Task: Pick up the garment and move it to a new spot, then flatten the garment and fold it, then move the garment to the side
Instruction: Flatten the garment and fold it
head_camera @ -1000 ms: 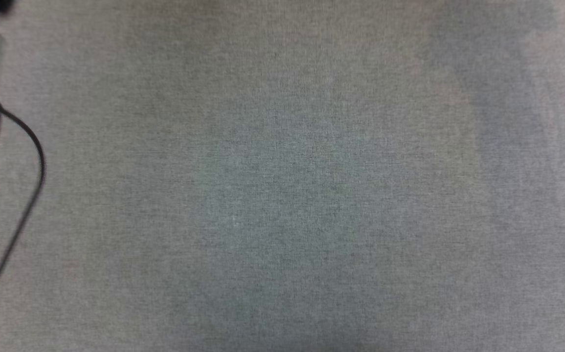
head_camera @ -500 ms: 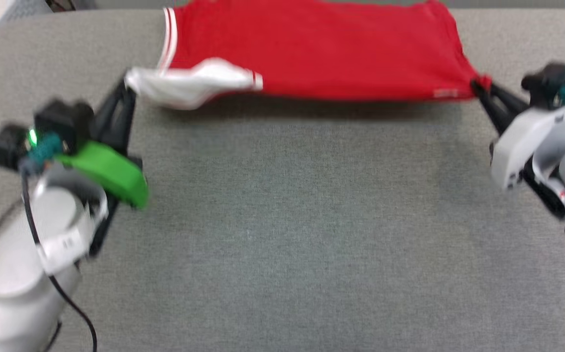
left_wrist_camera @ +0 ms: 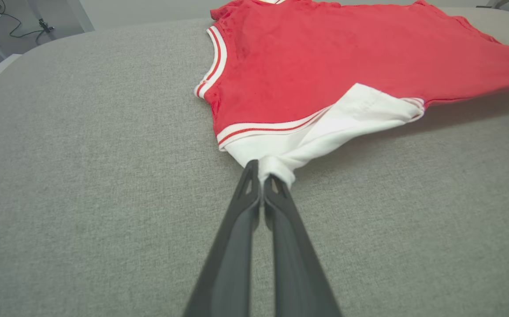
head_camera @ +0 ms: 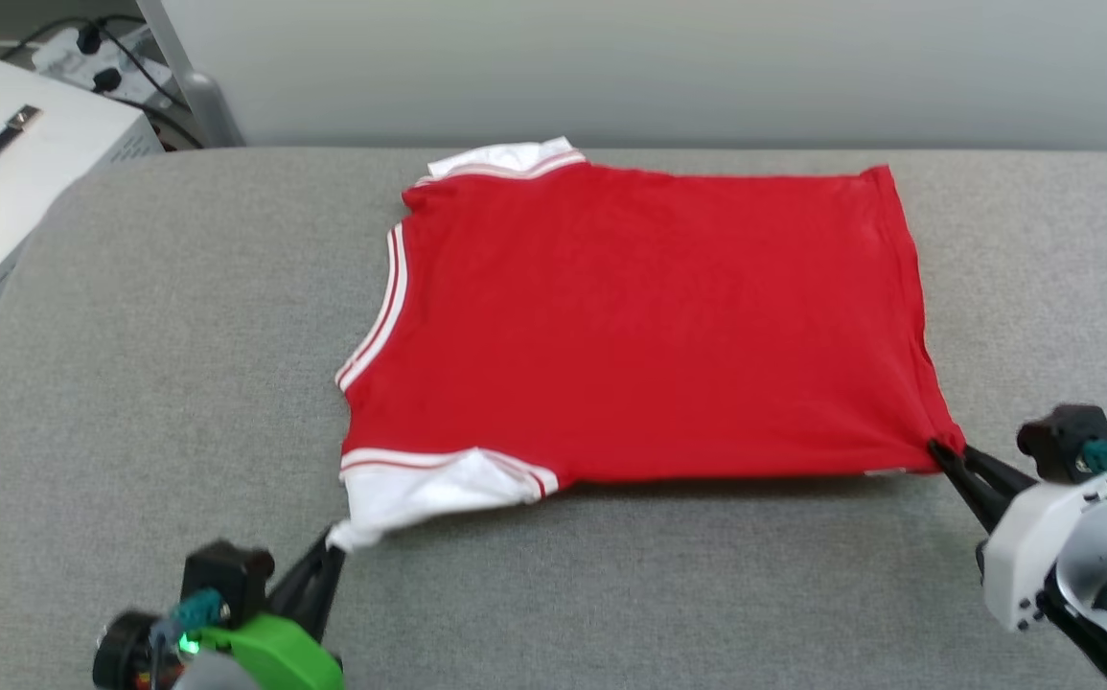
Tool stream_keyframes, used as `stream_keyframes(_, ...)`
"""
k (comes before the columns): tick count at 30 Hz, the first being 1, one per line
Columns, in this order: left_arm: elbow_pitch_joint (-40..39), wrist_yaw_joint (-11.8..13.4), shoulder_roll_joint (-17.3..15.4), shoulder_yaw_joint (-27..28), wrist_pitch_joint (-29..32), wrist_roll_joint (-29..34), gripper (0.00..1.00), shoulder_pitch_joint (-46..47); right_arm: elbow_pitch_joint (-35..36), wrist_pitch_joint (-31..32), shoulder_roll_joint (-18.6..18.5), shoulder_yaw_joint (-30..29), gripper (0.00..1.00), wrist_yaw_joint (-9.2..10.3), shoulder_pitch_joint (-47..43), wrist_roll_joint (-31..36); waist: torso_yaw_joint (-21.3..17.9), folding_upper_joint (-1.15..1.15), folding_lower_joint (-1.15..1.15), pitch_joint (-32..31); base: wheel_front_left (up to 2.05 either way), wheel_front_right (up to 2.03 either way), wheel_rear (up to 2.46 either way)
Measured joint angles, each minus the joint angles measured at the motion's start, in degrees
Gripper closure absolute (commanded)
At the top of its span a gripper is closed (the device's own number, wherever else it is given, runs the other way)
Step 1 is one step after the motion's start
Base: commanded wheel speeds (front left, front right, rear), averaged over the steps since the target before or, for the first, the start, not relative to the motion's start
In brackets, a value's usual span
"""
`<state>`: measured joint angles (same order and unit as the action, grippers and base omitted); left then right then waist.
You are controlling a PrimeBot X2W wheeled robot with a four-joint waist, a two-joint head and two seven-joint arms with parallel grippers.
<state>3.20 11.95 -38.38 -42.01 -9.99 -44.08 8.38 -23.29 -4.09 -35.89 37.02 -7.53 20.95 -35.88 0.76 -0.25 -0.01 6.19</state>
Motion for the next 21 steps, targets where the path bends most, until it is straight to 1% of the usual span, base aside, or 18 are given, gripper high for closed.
stream_keyframes(7, -3.43, 2.16, -0.31, -1.58, 1.65, -4.07, 1.00, -8.78, 7.46, 4.17, -1.27, -6.28, 1.00, 0.00, -12.59, 0.02, -0.11, 0.00, 0.00, -3.76, 0.00, 0.00, 0.00)
stream_keyframes(8, -5.21, 2.66, -1.01, -2.29, 3.00, -5.43, 1.00, -11.67, 10.82, 6.05, -1.44, -9.93, 1.00, 0.00, -19.11, 0.31, -0.01, 0.00, 0.00, -5.01, 0.00, 0.00, 0.00)
stream_keyframes(11, -6.66, 3.02, -1.31, -2.40, 4.05, -7.13, 1.00, -13.64, 13.83, 8.01, -1.38, -13.82, 1.00, 0.00, -23.96, 0.89, 0.20, 0.00, 0.00, -5.63, 0.00, 0.00, 0.00)
stream_keyframes(13, -7.38, 3.48, -1.62, -2.53, 4.53, -7.95, 1.00, -14.78, 15.64, 9.31, -1.15, -15.48, 1.00, 0.00, -26.29, 1.62, 0.14, 0.00, 0.00, -5.70, 0.00, 0.00, 0.00)
stream_keyframes(18, -8.64, 4.26, -2.71, -2.19, 4.42, -7.82, 1.00, -15.53, 19.19, 11.92, 0.82, -19.28, 1.00, 0.00, -30.10, 3.05, 0.25, 0.00, 0.00, -5.51, 0.00, 0.00, 0.00)
stream_keyframes(21, -8.86, 3.77, -3.08, -2.14, 4.48, -7.05, 1.00, -14.57, 20.65, 13.02, 2.20, -20.91, 1.00, 0.00, -30.31, 3.33, 0.44, 0.00, 0.00, -5.18, 0.00, 0.00, 0.00)
